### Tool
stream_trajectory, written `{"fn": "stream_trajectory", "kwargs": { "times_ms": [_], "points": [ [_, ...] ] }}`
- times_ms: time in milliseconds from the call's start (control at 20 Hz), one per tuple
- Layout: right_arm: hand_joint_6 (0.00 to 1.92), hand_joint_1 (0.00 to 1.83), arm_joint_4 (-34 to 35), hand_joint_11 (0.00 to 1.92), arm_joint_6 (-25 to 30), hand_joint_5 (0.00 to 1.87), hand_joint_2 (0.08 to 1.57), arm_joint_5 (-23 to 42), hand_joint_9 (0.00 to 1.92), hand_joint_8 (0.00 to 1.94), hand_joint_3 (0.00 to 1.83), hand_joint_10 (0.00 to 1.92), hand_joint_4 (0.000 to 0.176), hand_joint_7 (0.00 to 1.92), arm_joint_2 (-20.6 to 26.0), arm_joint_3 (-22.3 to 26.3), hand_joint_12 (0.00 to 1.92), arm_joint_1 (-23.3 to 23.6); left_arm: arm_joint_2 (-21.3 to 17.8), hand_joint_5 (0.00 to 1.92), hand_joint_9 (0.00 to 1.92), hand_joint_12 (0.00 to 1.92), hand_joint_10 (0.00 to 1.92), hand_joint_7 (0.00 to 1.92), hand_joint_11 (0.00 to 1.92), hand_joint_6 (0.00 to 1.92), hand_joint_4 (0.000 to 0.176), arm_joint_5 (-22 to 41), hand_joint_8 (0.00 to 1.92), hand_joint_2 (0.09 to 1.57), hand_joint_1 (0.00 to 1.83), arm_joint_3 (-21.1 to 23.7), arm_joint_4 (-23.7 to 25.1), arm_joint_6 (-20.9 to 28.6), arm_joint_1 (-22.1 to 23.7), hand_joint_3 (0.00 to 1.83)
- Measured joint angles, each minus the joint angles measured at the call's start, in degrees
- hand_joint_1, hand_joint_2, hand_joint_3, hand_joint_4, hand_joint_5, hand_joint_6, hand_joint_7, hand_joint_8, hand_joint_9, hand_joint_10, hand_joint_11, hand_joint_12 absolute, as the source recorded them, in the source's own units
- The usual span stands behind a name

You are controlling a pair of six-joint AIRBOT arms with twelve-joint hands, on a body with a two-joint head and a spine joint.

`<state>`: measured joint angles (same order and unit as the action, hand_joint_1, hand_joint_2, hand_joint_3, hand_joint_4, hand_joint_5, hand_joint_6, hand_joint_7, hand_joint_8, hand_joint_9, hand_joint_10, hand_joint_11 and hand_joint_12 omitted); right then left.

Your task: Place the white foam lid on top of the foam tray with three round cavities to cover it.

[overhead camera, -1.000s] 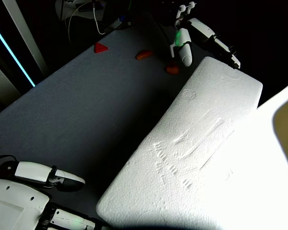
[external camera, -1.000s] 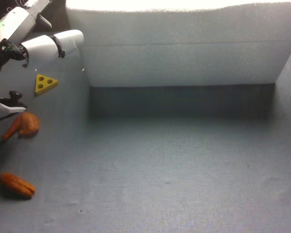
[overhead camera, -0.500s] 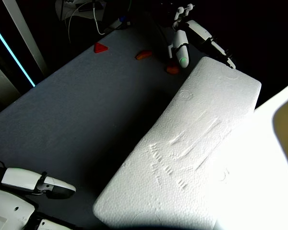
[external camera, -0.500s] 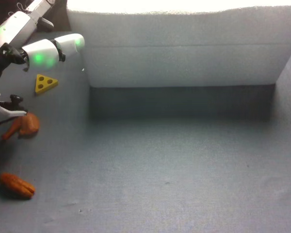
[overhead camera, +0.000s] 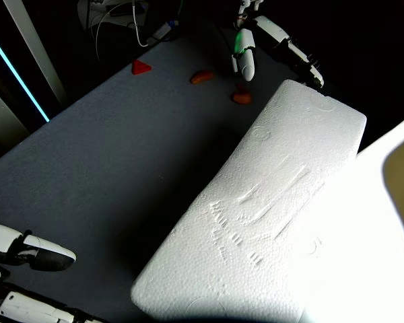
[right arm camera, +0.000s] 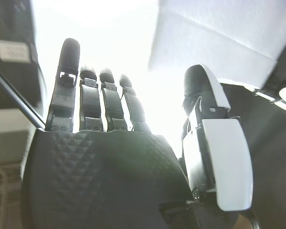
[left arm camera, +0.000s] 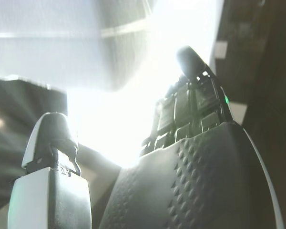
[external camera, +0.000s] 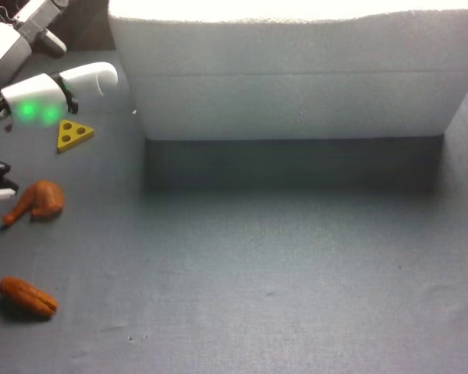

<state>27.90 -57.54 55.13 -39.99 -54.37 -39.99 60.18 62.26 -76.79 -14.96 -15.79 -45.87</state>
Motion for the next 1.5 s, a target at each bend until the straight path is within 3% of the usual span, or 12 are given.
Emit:
{"fn": "stream_trajectory", "kwargs": {
  "times_ms": [50,250,300,350,400,650,750,900,1100,1250,1350,1500],
  "points": [
    [0.0,0.46,-1.1,0.0,0.1,0.0,1.26,1.4,0.0,0.0,0.0,0.0,0.086,0.0,0.9,1.5,0.8,-1.4,-0.9,0.0,0.0,0.34,0.0,0.0,0.0,0.0,0.025,1.1,0.0,1.21,0.5,1.4,1.0,-0.1,-1.0,0.0],
    [0.0,0.45,-4.0,0.0,1.4,0.0,1.25,5.0,0.01,0.0,0.01,0.0,0.097,0.0,3.1,5.2,0.98,-6.6,-4.7,0.0,0.0,0.36,0.0,0.0,0.0,0.0,0.001,4.8,0.0,1.24,0.44,6.2,3.8,-0.9,-4.4,0.0],
    [0.0,0.39,-5.4,0.0,2.2,0.0,1.27,5.3,0.02,0.0,0.01,0.01,0.067,0.0,3.8,6.0,0.91,-7.4,-5.4,0.0,0.0,0.48,0.0,0.0,0.0,0.0,0.0,5.6,0.0,1.26,0.43,7.0,4.4,-1.1,-5.1,0.0],
    [0.0,0.39,-6.7,0.0,2.4,0.0,1.27,5.6,0.02,0.0,0.01,0.01,0.067,0.0,4.2,6.5,0.91,-7.9,-5.9,0.0,0.0,0.48,0.0,0.0,0.0,0.0,0.0,6.0,0.0,1.26,0.43,7.6,5.0,-1.1,-5.4,0.0],
    [0.0,0.34,-8.5,0.0,3.1,0.0,1.31,5.9,0.03,0.0,0.0,0.01,0.013,0.0,5.0,7.6,0.66,-8.2,-6.6,0.0,0.0,0.59,0.0,0.0,0.0,0.0,0.0,6.5,0.0,1.26,0.43,8.6,5.8,-1.1,-6.0,0.0],
    [0.0,0.4,-17.2,0.0,7.8,0.0,1.38,7.0,0.0,0.0,0.0,0.0,0.0,0.0,6.7,9.4,0.01,-9.2,-8.7,0.0,0.0,0.29,0.0,0.0,0.0,0.0,0.0,7.7,0.0,1.29,0.36,12.0,12.6,-1.1,-6.6,0.0],
    [0.0,0.38,-19.7,0.0,9.5,0.0,1.34,6.6,0.0,0.0,0.0,0.0,0.033,0.0,6.4,9.4,0.0,-9.2,-8.7,0.0,0.0,0.15,0.0,0.0,0.0,0.0,0.0,7.6,0.0,1.3,0.36,12.8,15.1,-0.5,-6.5,0.0],
    [0.0,0.4,-23.3,0.0,11.9,0.0,1.37,6.0,0.0,0.0,0.0,0.0,0.002,0.0,5.0,8.7,0.0,-9.2,-8.4,0.0,0.0,0.0,0.0,0.0,0.0,0.0,0.0,7.5,0.0,1.32,0.25,13.4,18.9,1.0,-5.4,0.01],
    [0.0,0.34,-28.2,0.0,15.6,0.0,1.35,1.4,0.0,0.0,0.0,0.0,0.0,0.0,1.4,6.4,0.0,-6.7,-6.4,0.0,0.0,0.0,0.0,0.0,0.0,0.0,0.0,5.2,0.0,1.36,0.23,12.6,23.0,3.0,-3.3,0.01],
    [0.0,0.21,-31.5,0.0,17.4,0.0,1.33,-1.5,0.0,0.0,0.0,0.0,0.024,0.0,-0.9,4.7,0.0,-4.4,-5.3,0.0,0.0,0.0,0.0,0.0,0.0,0.0,0.0,2.4,0.0,1.35,0.22,11.4,25.8,4.5,-1.6,0.0],
    [0.0,0.23,-32.9,0.0,18.1,0.0,1.33,-2.8,0.0,0.0,0.0,0.0,0.057,0.0,-1.8,4.1,0.0,-3.5,-5.0,0.0,0.0,0.0,0.0,0.0,0.0,0.0,0.02,1.3,0.0,1.35,0.22,10.8,27.4,5.4,-0.6,0.0],
    [0.0,0.28,-33.3,0.0,18.3,0.0,1.31,-3.4,0.0,0.0,0.0,0.0,0.131,0.0,-2.0,3.7,0.0,-3.3,-4.6,0.0,0.0,0.0,0.0,0.0,0.0,0.0,0.0,0.9,0.0,1.36,0.2,10.7,28.5,6.2,0.2,0.01]
  ]
}}
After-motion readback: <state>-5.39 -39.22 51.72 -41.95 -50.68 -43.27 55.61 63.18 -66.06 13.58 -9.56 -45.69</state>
